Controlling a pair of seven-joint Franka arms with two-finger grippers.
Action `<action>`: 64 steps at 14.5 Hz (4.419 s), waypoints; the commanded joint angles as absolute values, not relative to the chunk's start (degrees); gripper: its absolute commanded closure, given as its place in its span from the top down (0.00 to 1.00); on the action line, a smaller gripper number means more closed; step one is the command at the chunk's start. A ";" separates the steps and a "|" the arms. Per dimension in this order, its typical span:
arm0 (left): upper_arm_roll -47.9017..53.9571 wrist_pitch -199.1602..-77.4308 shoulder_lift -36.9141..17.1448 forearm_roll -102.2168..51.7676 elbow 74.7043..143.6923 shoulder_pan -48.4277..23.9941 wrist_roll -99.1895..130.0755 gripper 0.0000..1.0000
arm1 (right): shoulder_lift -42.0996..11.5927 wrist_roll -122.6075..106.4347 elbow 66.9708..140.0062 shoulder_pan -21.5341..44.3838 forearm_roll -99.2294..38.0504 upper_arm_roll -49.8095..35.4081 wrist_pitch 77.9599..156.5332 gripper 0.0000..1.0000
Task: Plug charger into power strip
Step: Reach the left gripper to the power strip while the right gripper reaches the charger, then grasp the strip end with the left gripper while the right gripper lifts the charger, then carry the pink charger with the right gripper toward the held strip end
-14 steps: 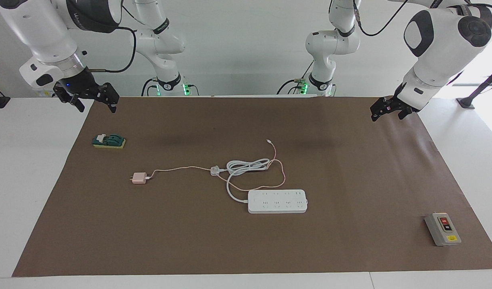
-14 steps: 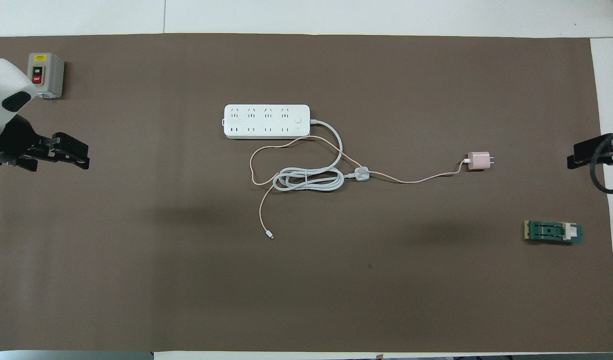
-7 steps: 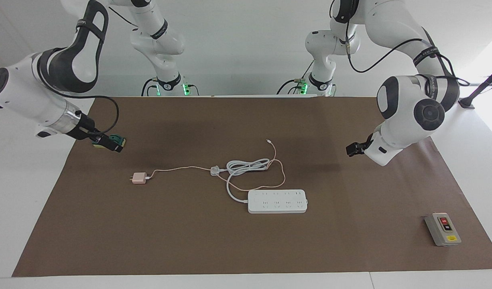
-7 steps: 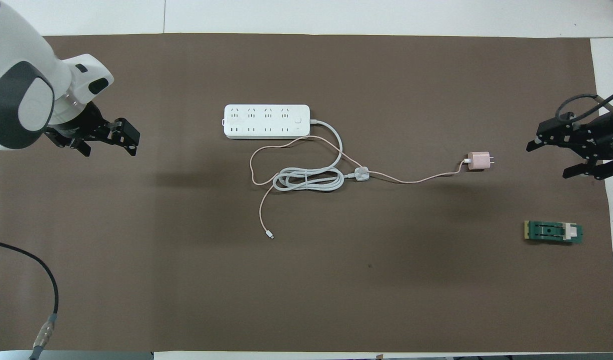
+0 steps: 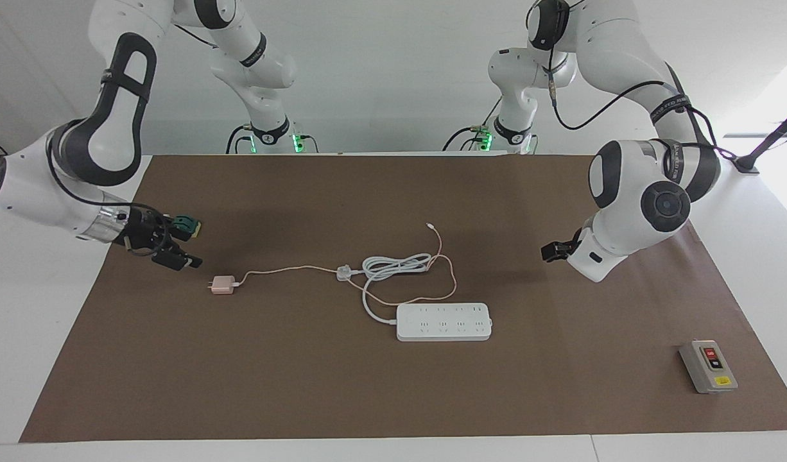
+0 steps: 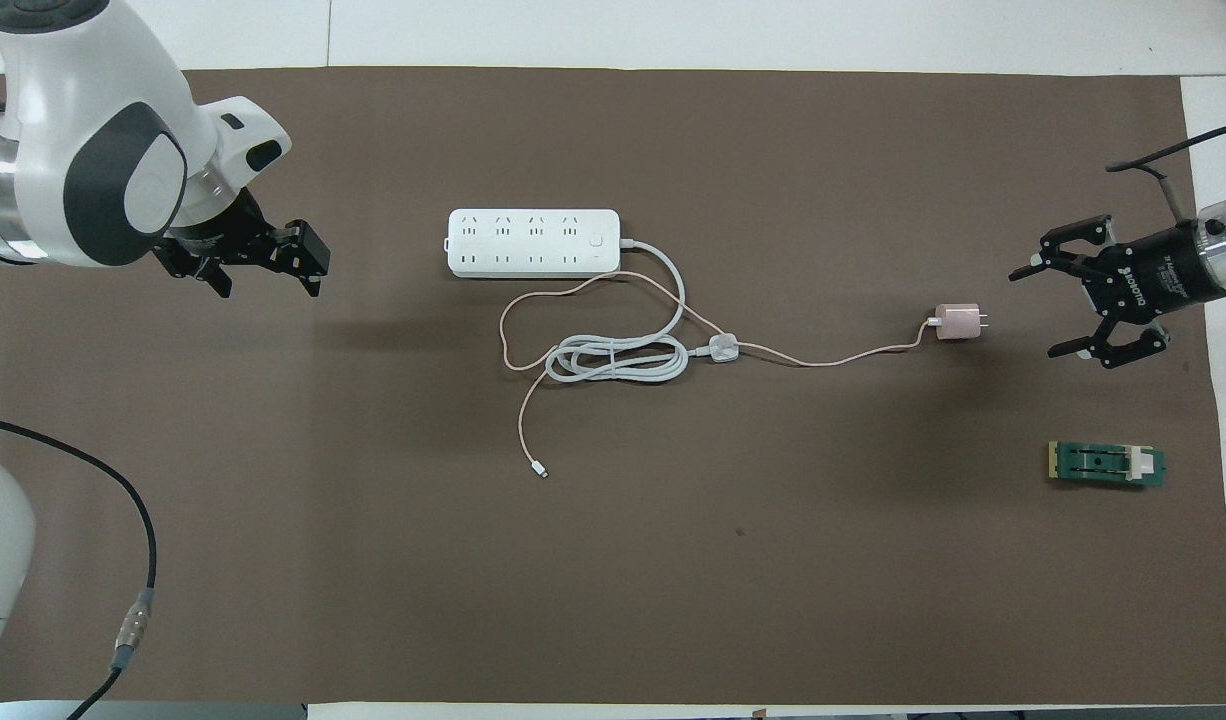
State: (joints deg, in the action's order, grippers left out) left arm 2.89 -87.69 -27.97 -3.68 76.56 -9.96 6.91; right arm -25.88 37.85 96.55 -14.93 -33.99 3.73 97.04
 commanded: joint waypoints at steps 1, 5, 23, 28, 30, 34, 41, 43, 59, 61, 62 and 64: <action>3.69 -85.60 -27.77 -8.51 73.92 -9.93 6.95 1.00 | -28.29 40.42 95.98 -15.91 -39.79 3.43 96.25 1.00; 3.95 -86.48 -28.30 -31.33 74.09 -6.24 2.38 1.00 | -30.67 40.78 96.24 -17.75 -44.47 3.43 95.01 1.00; 4.22 -94.84 -41.22 -93.14 82.86 -7.20 -34.94 1.00 | -37.44 30.41 97.21 -18.81 -48.87 3.34 98.00 0.00; 3.78 -95.88 -40.88 -96.94 90.24 -9.40 -42.97 1.00 | -34.20 42.15 92.92 -15.14 -48.78 2.55 96.16 0.00; 3.52 -99.56 -37.90 -98.17 95.95 -9.58 -43.15 1.00 | -32.96 48.23 90.36 -11.88 -48.95 2.37 95.45 0.00; 3.43 -104.94 -30.86 -99.49 104.40 -10.63 -42.98 1.00 | -32.26 53.77 88.95 -8.97 -50.71 -1.22 95.80 0.00; 3.43 -105.56 -30.41 -101.07 105.64 -12.04 -43.07 1.00 | -32.34 65.98 86.31 1.91 -56.43 -1.67 102.38 0.00; 3.43 -105.47 -30.41 -101.16 105.56 -12.04 -43.24 1.00 | -32.34 68.81 85.70 5.34 -56.43 -1.58 105.37 0.00; 3.43 -106.17 -31.03 -101.60 105.29 -12.04 -44.38 1.00 | -33.05 75.76 85.69 22.41 -59.50 -1.58 123.92 0.00; 3.43 -106.08 -30.94 -101.43 105.29 -12.04 -44.56 1.00 | -33.05 75.76 85.69 22.15 -59.68 -1.58 123.75 0.00; 3.43 -106.00 -30.76 -101.25 105.47 -12.04 -45.17 1.00 | -33.13 75.76 85.69 21.89 -59.68 -1.58 123.66 0.00; 3.43 -105.30 -30.41 -101.25 105.91 -12.04 -46.84 1.00 | -33.13 75.85 85.61 21.62 -59.76 -1.58 123.66 0.00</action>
State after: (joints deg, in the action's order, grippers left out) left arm 4.28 -105.07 -32.05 -100.01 103.74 -11.02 -44.33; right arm -32.70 74.97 86.39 22.10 -58.39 -1.43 123.69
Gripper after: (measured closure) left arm 0.000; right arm 0.507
